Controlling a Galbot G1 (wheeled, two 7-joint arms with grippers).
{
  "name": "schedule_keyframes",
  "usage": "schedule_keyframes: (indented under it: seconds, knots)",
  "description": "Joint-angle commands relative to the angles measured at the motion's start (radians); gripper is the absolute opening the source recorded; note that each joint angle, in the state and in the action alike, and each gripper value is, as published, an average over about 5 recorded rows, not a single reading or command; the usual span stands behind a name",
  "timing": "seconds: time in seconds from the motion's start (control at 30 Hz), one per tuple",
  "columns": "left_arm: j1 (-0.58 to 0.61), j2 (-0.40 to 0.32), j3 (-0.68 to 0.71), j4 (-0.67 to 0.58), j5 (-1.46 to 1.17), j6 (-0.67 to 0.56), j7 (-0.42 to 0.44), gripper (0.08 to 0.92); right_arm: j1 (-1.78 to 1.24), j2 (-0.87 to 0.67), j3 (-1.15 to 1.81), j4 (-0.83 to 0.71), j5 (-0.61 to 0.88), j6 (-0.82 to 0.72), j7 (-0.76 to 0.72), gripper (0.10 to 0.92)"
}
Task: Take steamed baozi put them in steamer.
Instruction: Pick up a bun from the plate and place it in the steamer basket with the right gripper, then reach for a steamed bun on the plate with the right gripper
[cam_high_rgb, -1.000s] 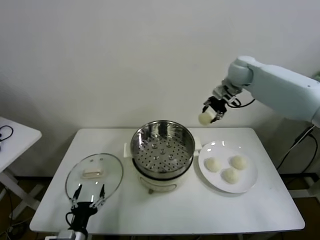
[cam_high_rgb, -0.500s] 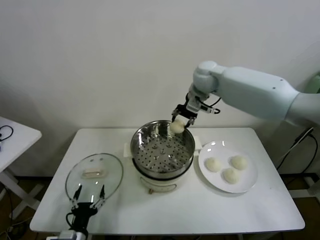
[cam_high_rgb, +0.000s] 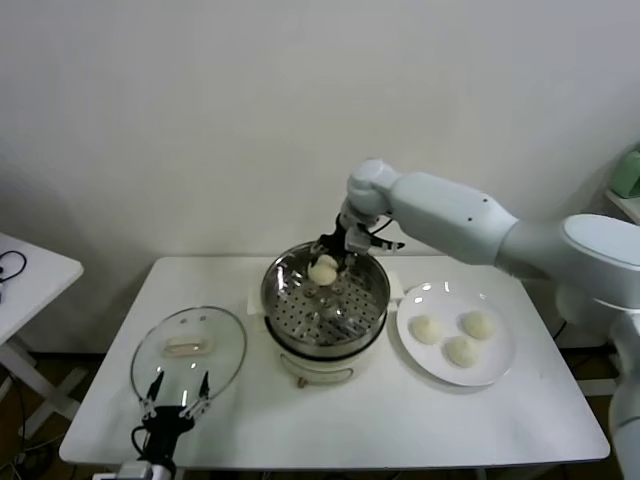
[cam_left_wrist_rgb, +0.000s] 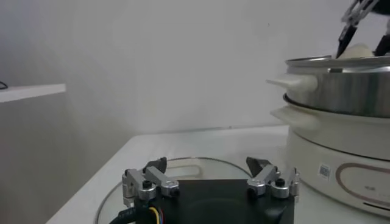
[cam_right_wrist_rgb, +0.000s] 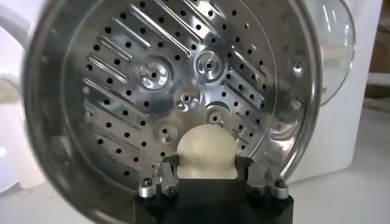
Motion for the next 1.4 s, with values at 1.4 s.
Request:
schedule_keyframes:
  seconds: [1.4]
  knots:
    - [-0.006, -0.019, -0.006, -0.028, 0.002, 0.010, -0.003, 0.823, 0.436, -0.481, -0.671, 0.340, 0.962, -0.914, -0.053, 0.823]
